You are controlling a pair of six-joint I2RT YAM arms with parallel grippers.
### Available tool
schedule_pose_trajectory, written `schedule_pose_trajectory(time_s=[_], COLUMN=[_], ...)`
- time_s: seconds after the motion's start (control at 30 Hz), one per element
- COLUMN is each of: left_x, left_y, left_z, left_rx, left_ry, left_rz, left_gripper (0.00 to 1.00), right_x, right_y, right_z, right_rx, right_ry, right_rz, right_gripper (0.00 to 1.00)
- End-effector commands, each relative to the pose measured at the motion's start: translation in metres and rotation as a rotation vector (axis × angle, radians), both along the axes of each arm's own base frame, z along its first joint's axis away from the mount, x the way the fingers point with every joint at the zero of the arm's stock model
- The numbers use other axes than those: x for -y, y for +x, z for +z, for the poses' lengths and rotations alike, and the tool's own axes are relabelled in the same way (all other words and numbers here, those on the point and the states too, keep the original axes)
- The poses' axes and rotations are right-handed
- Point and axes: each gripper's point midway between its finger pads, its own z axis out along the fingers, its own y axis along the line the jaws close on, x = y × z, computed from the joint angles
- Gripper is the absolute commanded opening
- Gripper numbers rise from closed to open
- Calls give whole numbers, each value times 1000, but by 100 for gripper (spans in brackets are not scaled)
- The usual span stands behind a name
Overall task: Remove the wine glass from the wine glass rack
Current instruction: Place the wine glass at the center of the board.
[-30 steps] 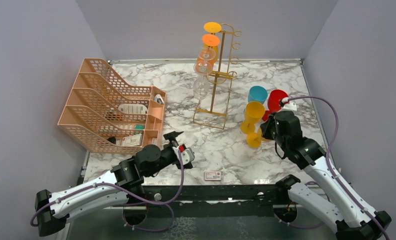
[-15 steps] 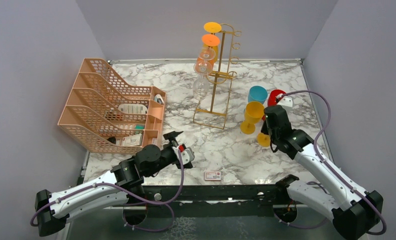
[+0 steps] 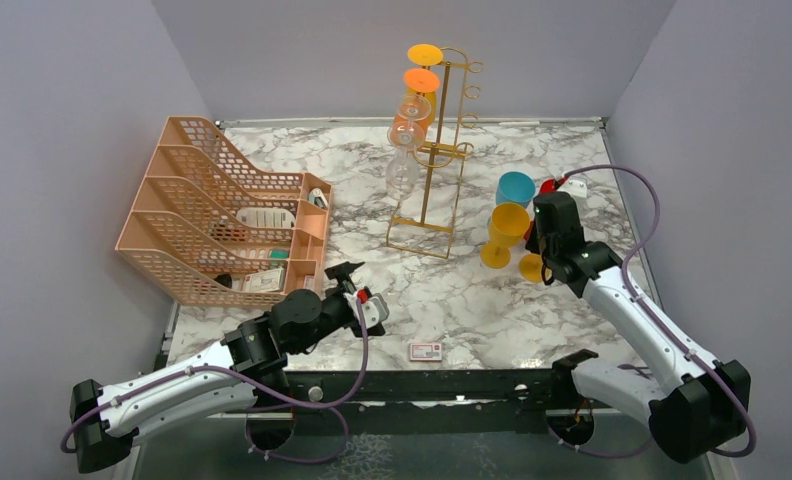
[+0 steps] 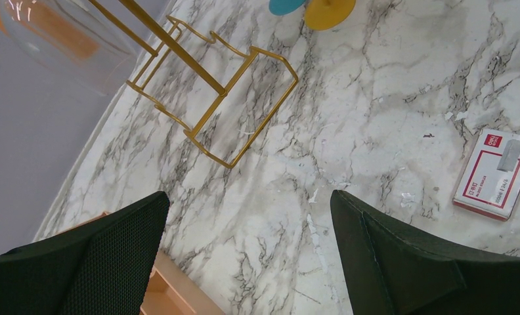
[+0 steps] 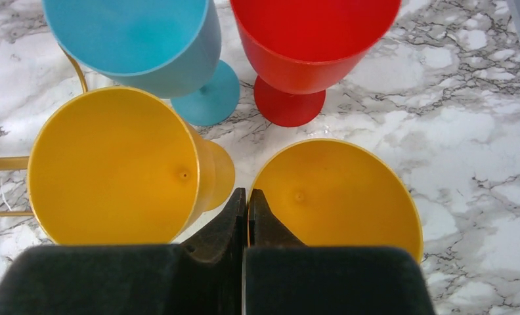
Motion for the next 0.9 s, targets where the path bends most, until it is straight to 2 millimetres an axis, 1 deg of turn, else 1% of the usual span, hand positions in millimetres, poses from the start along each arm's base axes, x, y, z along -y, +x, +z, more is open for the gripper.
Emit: schedule_pose_trajectory(time_s=[0.0, 0.07, 0.2, 0.3, 0.57, 0.67, 0.8, 0.87], left_x=[-4, -4, -6, -8, -6, -6, -6, -6], left_y=[4, 4, 5, 6, 6, 6, 5, 5], left_z=[0, 0, 0, 1, -3, -4, -2, -2], left_rx=[11, 10, 14, 17, 8, 7, 4, 2], left_ry=[6, 5, 11, 7, 19, 33, 37, 39], left_rz=[22, 23, 33, 41, 32, 29, 26, 25], left_gripper=[99, 99, 99, 99, 99, 99, 99, 99], right_x=[-7, -5, 0, 1, 0, 0, -6, -5], right_y=[10, 10, 12, 13, 17, 21, 25, 25], right_z=[13, 13, 11, 11, 14, 16, 13, 12], right_rx=[23, 22, 22, 23, 30, 24, 0, -7], right_ry=[-1, -10, -30, -28, -27, -37, -19, -23], right_rz=[47, 43, 33, 26, 36, 43, 68, 61], right_gripper=[1, 2, 6, 7, 8, 12, 11, 11])
